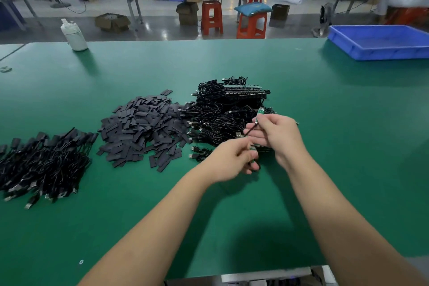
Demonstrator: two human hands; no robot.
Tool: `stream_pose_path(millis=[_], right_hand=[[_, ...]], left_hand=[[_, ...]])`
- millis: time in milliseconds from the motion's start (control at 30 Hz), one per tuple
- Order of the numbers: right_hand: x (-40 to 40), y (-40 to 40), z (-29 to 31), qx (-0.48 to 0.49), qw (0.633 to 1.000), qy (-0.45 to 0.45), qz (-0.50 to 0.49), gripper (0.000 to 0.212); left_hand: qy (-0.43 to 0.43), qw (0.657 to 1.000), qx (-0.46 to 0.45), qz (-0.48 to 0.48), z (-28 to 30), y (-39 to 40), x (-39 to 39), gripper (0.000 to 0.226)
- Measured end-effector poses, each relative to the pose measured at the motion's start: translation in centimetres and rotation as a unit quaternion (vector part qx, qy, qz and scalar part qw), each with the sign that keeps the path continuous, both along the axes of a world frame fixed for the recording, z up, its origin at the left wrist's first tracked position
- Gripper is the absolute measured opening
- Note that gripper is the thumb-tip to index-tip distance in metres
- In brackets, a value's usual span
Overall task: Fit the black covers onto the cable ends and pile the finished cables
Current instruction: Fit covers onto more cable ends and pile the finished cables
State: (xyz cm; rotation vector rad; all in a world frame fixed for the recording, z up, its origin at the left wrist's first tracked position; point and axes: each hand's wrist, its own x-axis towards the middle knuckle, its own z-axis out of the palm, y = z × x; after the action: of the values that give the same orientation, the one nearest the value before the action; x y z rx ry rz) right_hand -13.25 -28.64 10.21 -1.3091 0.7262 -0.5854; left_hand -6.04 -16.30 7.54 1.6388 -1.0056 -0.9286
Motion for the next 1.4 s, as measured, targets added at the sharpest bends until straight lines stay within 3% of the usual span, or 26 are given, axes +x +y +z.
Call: stream_pose_path(millis=[167, 267, 367, 433, 567, 700, 800, 900, 1000, 1167, 1233, 1333, 1400], right_hand=[[-0.2, -0.2, 1.4, 0.128, 0.983, -0.125, 0.028, 0.021], [-0.2, 0.2, 1.4, 0.151, 0.976, -0.142, 0.072, 0.023], [0.0, 0.9, 0.8, 0.032, 0.995, -0.04, 0.083, 0.026], [0.0, 1.2, 0.2, -0.01, 0.995, 0.007, 0.101, 0.025], [0.1, 1.6, -0.2, -0.035, 0.988, 0.053, 0.138, 0.024], [0.4, 1.9, -0.9, -0.03, 0.984, 0.074, 0.159, 0.024], [0.5, 2.1, -1.7, -0.05, 0.969, 0.132, 0.203, 0.025], [0.2, 1.6, -2.5, -0.155, 0.939, 0.22, 0.212, 0.026], [-0.7, 0.4, -3.3, -0.234, 0.905, 0.289, 0.207, 0.027], [-1.7, -1.0, -4.1, -0.027, 0.961, 0.208, 0.178, 0.026], [-1.9, -1.1, -4.1, 0.059, 0.975, 0.147, 0.158, 0.024], [-2.3, -1.0, -4.5, 0.142, 0.975, 0.088, 0.149, 0.024], [-2.6, -1.0, -5.1, 0.168, 0.971, 0.066, 0.156, 0.024]], left_hand=[[-0.199, 0.979, 0.034, -0.016, -2.2, 0.7, 0.7, 0.014], [-0.207, 0.978, -0.015, 0.033, -2.5, 0.8, 0.4, 0.007], [-0.194, 0.975, -0.084, 0.073, -2.1, 0.4, -0.4, 0.009], [-0.237, 0.965, -0.093, 0.059, -2.0, 0.1, -0.8, 0.011], [-0.372, 0.927, 0.027, -0.029, -4.4, -0.9, -1.9, 0.024], [-0.388, 0.913, 0.069, -0.106, -6.6, -1.5, -3.7, 0.04], [-0.419, 0.895, 0.077, -0.13, -7.3, -1.9, -4.4, 0.043], [-0.404, 0.893, 0.127, -0.152, -7.5, -1.8, -4.5, 0.049], [-0.447, 0.882, 0.113, -0.1, -7.2, -0.4, -3.5, 0.037], [-0.492, 0.863, 0.018, 0.117, -7.8, 1.8, -1.2, 0.011], [-0.505, 0.848, 0.03, 0.158, -8.6, 1.8, -0.5, 0.018], [-0.419, 0.883, 0.101, 0.183, -9.2, 1.3, 0.3, 0.043], [-0.401, 0.895, 0.119, 0.153, -9.4, 1.0, 0.2, 0.039]])
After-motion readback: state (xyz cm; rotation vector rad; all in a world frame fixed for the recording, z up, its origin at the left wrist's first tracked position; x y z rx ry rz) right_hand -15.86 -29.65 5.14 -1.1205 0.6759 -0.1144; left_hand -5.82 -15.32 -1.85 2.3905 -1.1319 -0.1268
